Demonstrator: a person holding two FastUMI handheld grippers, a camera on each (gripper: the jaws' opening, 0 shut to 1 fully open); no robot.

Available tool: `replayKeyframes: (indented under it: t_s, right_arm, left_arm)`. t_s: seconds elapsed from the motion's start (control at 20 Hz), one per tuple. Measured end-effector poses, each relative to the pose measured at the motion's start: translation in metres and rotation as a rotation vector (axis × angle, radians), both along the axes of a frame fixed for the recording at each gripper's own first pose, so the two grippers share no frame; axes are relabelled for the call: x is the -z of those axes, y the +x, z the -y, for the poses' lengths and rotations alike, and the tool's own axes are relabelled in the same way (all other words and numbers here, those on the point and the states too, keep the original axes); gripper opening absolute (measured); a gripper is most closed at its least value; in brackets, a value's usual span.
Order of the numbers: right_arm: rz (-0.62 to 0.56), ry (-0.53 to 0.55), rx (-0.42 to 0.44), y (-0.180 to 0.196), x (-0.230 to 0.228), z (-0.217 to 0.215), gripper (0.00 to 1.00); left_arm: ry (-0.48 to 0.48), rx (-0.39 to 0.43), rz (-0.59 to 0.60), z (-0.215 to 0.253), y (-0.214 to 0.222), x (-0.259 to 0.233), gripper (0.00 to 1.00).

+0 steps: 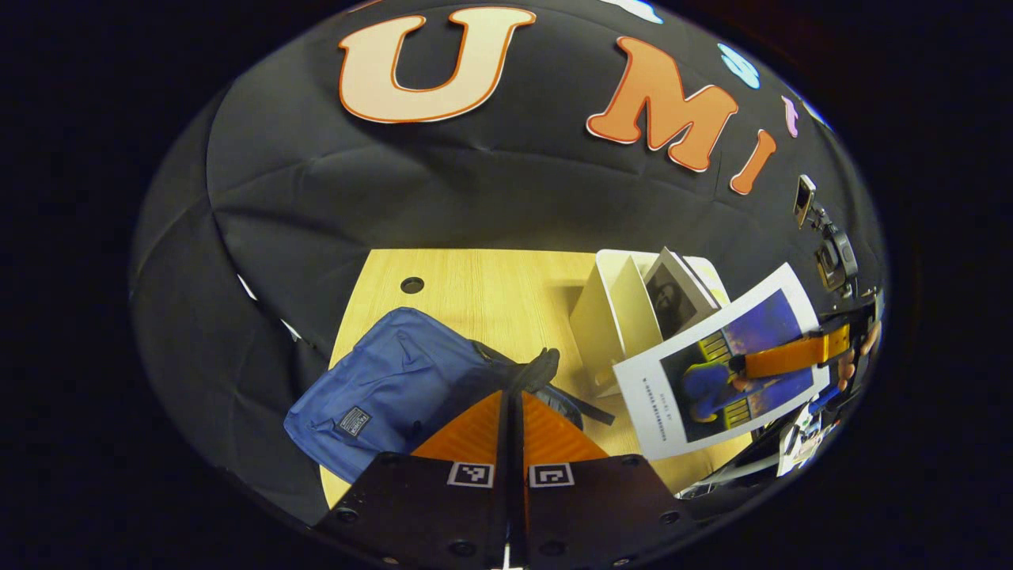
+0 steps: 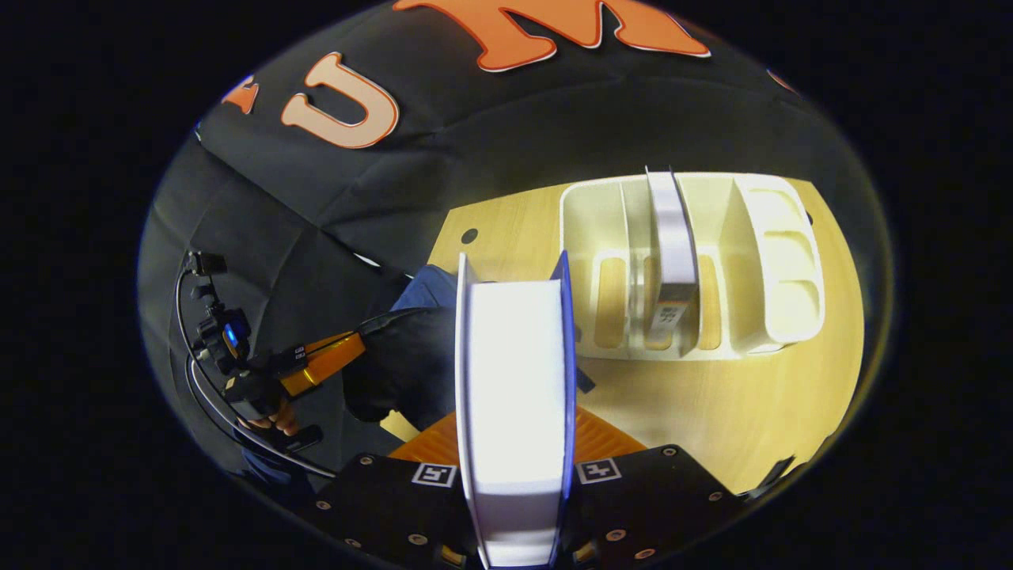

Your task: Open the schoolbag, grab two books from the bookshelf and put them into the schoolbag.

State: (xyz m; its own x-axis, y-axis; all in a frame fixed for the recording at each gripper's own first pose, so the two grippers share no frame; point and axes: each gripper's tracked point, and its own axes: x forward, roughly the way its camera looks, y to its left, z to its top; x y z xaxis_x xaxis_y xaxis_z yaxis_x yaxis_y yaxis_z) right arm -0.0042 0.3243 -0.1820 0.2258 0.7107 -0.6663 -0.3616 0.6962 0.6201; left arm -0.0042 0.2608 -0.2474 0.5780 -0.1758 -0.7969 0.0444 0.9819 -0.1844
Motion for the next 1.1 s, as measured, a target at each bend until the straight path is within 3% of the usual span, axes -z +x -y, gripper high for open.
replayKeyframes:
  t_s: [0.4,0.95,1.1]
  right_arm:
    - [-0.128,0.205,0.102,-0.038,0.024,-0.060,0.40]
    - [-0.257,0.323,0.251,-0.053,0.081,-0.146,0.40]
    - [-0.274,0.337,0.228,-0.063,0.091,-0.174,0.40]
  left_arm:
    - [0.096,0.063,-0.012,-0.005,0.010,-0.015,0.02]
    - [0.113,0.107,-0.019,-0.002,0.020,-0.027,0.02]
    - [0.103,0.112,-0.032,-0.001,0.018,-0.025,0.02]
